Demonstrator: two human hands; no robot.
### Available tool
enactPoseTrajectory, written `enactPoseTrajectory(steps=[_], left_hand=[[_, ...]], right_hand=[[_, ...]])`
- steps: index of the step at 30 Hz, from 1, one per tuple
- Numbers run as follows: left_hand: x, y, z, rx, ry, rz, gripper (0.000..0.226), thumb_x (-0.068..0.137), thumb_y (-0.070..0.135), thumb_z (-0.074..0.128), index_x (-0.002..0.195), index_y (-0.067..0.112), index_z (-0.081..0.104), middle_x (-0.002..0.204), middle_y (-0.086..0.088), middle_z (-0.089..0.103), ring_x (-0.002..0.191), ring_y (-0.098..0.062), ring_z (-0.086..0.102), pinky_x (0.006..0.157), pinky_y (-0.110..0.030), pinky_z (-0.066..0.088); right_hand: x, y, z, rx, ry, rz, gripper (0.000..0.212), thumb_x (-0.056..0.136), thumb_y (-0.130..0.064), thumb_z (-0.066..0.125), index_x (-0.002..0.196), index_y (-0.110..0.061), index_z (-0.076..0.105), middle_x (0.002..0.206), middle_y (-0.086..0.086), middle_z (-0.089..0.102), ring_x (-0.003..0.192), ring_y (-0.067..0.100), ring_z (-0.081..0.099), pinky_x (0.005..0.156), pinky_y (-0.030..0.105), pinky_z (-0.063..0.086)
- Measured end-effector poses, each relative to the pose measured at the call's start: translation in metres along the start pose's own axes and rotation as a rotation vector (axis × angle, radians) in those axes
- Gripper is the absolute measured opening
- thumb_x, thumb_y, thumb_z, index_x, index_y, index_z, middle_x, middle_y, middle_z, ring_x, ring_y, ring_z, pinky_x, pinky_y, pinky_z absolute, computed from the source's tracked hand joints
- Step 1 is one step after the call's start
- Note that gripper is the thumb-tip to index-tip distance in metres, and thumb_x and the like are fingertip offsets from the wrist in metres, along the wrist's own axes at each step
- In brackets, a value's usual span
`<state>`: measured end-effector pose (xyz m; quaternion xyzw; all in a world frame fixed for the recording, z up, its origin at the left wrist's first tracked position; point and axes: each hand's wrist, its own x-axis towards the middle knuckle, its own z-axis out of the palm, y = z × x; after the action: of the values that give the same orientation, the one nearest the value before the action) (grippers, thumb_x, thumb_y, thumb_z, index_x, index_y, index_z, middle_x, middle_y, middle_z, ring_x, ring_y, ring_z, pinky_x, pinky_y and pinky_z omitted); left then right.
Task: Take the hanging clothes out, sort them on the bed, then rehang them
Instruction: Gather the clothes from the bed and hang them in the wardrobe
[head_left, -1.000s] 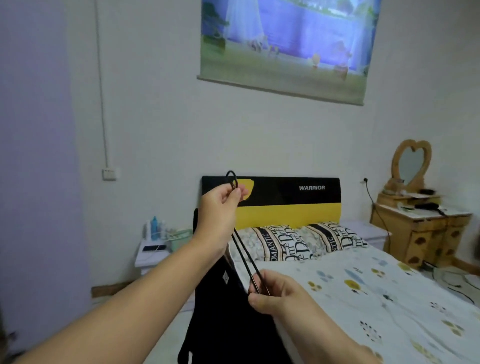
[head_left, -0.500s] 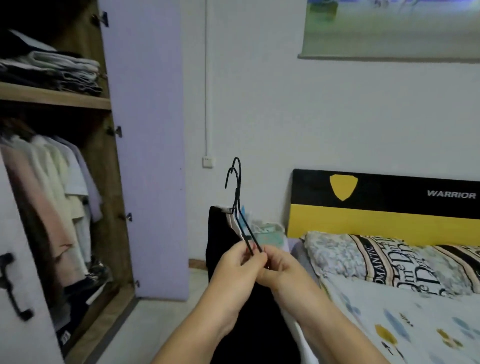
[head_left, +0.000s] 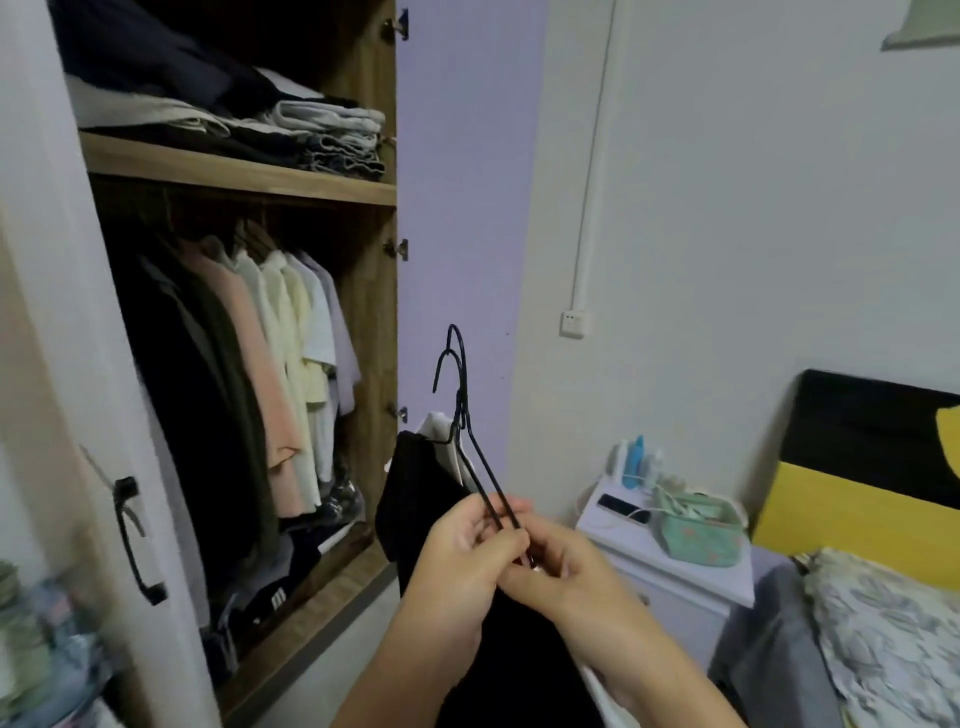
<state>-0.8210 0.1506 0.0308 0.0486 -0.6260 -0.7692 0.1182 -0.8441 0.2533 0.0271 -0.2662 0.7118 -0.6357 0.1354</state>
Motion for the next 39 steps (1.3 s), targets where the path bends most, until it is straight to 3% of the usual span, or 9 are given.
enactPoseTrajectory(steps=[4,7,10,15,22,27,30,34,39], left_hand=[[0.048,-0.005,-0.014,-0.033,0.05,-0.009,0.029,0.061,0.012,0.057,0.089,0.007,0.062,0.077,-0.013,0.063,0.077,-0.025,0.06,0.08,-0.043,0.049],[0.091,-0.013,-0.03,-0.005,0.059,-0.005,0.022,0.072,0.005,0.057,0.094,0.003,0.061,0.085,-0.019,0.063,0.082,-0.03,0.061,0.083,-0.044,0.05],[0.137,-0.017,-0.049,0.043,0.039,0.027,0.02,0.086,-0.007,0.048,0.093,0.006,0.062,0.082,-0.014,0.061,0.074,-0.02,0.059,0.062,-0.023,0.048],[0.2,-0.019,-0.071,0.086,-0.013,0.081,0.022,0.086,-0.012,0.046,0.092,0.004,0.059,0.069,-0.008,0.055,0.042,0.002,0.049,0.042,-0.008,0.035],[0.275,-0.026,-0.088,0.139,0.018,0.075,0.031,0.062,0.013,0.051,0.092,0.01,0.06,0.069,-0.006,0.057,0.059,-0.008,0.054,0.057,-0.016,0.043],[0.337,-0.037,-0.092,0.136,0.088,0.063,0.021,0.078,0.007,0.053,0.098,0.007,0.059,0.069,-0.011,0.057,0.063,-0.017,0.053,0.058,-0.02,0.04],[0.379,-0.041,-0.082,0.07,0.121,0.051,0.016,0.086,-0.005,0.049,0.098,0.002,0.057,0.053,-0.003,0.063,0.048,-0.009,0.057,0.049,-0.016,0.043],[0.436,-0.047,-0.061,0.073,0.191,0.077,0.012,0.085,0.002,0.055,0.094,0.009,0.061,0.054,-0.001,0.06,0.05,-0.008,0.054,0.056,-0.02,0.043],[0.496,-0.045,-0.045,0.106,0.221,0.174,0.037,0.058,0.018,0.058,0.094,0.015,0.061,0.058,0.001,0.065,0.056,-0.006,0.06,0.06,-0.015,0.045]], right_hand=[[0.046,0.017,-0.006,0.092,0.003,0.037,0.03,0.067,-0.019,0.062,0.094,-0.012,0.071,0.096,0.019,0.067,0.088,0.016,0.057,0.086,0.028,0.045],[0.083,0.026,-0.004,0.108,0.057,0.052,0.032,0.067,-0.02,0.06,0.096,-0.014,0.071,0.094,0.021,0.063,0.087,0.017,0.054,0.088,0.032,0.045],[0.123,0.032,-0.001,0.074,0.085,0.044,0.023,0.079,-0.014,0.06,0.099,-0.016,0.071,0.107,0.024,0.064,0.091,0.016,0.058,0.099,0.039,0.043],[0.193,0.05,-0.001,-0.072,0.126,0.016,0.034,0.092,0.002,0.048,0.093,-0.026,0.067,0.091,0.008,0.069,0.082,0.012,0.057,0.078,0.022,0.044],[0.268,0.072,-0.008,-0.207,0.121,0.032,0.036,0.087,-0.002,0.053,0.098,-0.034,0.064,0.098,-0.002,0.069,0.086,0.006,0.061,0.079,0.011,0.043],[0.332,0.085,-0.026,-0.258,0.03,-0.017,0.044,0.085,-0.008,0.053,0.096,-0.05,0.055,0.111,-0.007,0.065,0.103,0.004,0.058,0.084,0.004,0.037],[0.372,0.087,-0.05,-0.243,-0.004,-0.061,0.052,0.076,-0.019,0.051,0.073,-0.071,0.055,0.087,-0.029,0.066,0.088,-0.014,0.058,0.075,0.002,0.038],[0.425,0.092,-0.092,-0.257,-0.015,-0.077,0.04,0.087,-0.003,0.05,0.087,-0.042,0.061,0.093,-0.01,0.067,0.088,-0.011,0.057,0.076,0.002,0.038],[0.488,0.1,-0.125,-0.295,-0.032,-0.081,0.036,0.088,-0.005,0.052,0.071,-0.037,0.055,0.085,-0.001,0.066,0.078,-0.002,0.059,0.069,0.007,0.04]])
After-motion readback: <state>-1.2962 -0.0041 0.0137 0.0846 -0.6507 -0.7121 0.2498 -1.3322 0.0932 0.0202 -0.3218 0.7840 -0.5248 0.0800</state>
